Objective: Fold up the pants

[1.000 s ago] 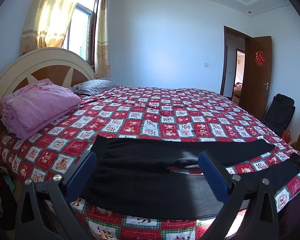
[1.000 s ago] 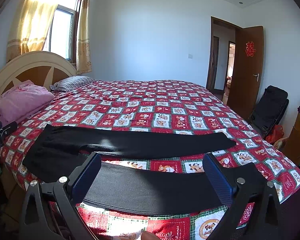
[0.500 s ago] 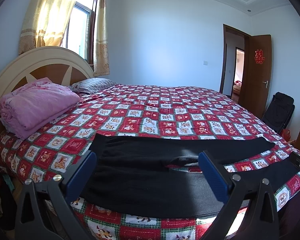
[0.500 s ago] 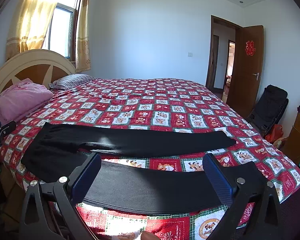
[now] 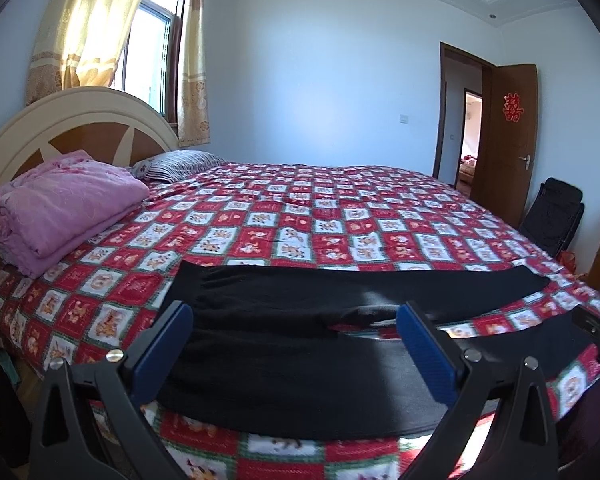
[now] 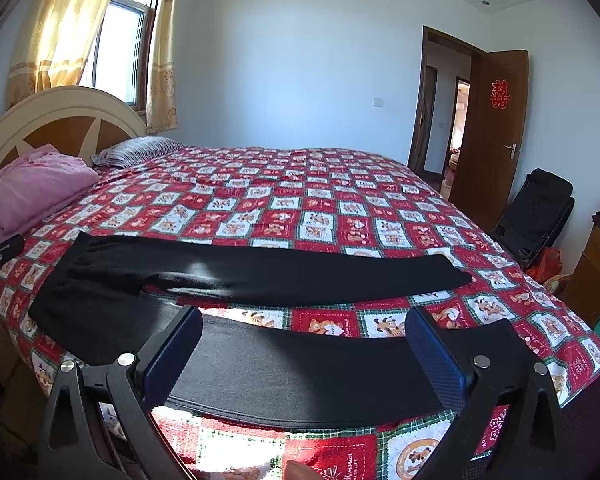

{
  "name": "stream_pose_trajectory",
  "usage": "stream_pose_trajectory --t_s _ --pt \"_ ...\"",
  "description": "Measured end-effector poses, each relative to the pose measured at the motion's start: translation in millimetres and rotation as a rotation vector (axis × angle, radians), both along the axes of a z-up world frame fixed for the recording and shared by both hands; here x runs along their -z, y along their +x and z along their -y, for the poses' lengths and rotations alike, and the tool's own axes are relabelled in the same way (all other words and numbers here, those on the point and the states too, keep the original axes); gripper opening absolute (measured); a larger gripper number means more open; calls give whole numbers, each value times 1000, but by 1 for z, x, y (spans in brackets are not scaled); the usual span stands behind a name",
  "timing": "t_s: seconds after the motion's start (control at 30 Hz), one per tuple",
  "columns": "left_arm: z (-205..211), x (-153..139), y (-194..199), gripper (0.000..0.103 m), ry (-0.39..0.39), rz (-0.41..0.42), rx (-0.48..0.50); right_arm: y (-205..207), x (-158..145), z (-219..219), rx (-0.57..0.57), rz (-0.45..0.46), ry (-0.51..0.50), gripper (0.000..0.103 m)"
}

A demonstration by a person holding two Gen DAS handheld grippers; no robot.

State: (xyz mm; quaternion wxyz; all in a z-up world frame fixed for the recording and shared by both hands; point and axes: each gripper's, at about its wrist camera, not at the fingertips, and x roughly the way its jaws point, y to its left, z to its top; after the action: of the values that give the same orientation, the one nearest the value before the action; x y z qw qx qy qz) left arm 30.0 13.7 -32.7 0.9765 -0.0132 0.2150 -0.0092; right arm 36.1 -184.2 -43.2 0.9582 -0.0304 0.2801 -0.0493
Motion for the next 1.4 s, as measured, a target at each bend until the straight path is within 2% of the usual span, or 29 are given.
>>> stream_pose_trajectory --t_s 0.1,0.2,0.3,0.4,0.53,0.7,0.77,0.83,0.97,1.0,1.1,1.13,1.17,1.2,1.27,1.3,1.33,1.4 --pt "-18 14 30 103 63 -7 -51 15 18 8 -7 -46 17 102" --pt "-53 36 70 103 83 -80 -75 29 34 25 22 -91 46 102" --pt "-87 53 106 103 142 -143 -133 40 47 46 58 -119 110 102" --pt "-116 61 135 103 118 -201 -143 51 59 61 102 -144 136 102" --pt "-136 69 171 103 95 -235 -138 76 71 72 126 -189 92 102" --pt "-148 83 219 102 79 -305 -120 100 69 83 128 -177 38 99" --pt "-155 89 236 94 55 -329 -104 111 68 89 138 -179 25 89" --pt "-159 96 249 87 39 -356 -92 120 68 97 147 -192 20 85" --pt "-161 107 267 78 23 -394 -61 137 70 114 181 -206 17 83" --pt "-160 110 271 71 13 -402 -49 141 70 118 187 -209 19 83" --pt "-159 119 279 55 2 -430 -22 155 72 135 202 -238 44 69" --pt "-160 123 280 51 -7 -436 -16 160 72 144 213 -256 63 65" --pt "-161 124 282 49 -26 -432 -6 163 73 152 223 -263 79 65" --pt "-163 124 283 40 -50 -431 10 168 71 163 241 -269 97 65" --pt "-166 123 284 34 -73 -427 18 176 68 185 288 -274 103 63" --pt "-166 123 285 25 -84 -426 35 179 66 197 310 -274 109 60" --pt "-165 123 285 20 -95 -425 51 183 63 211 336 -273 120 54" --pt "-166 122 287 19 -109 -427 60 194 60 243 396 -278 153 51"
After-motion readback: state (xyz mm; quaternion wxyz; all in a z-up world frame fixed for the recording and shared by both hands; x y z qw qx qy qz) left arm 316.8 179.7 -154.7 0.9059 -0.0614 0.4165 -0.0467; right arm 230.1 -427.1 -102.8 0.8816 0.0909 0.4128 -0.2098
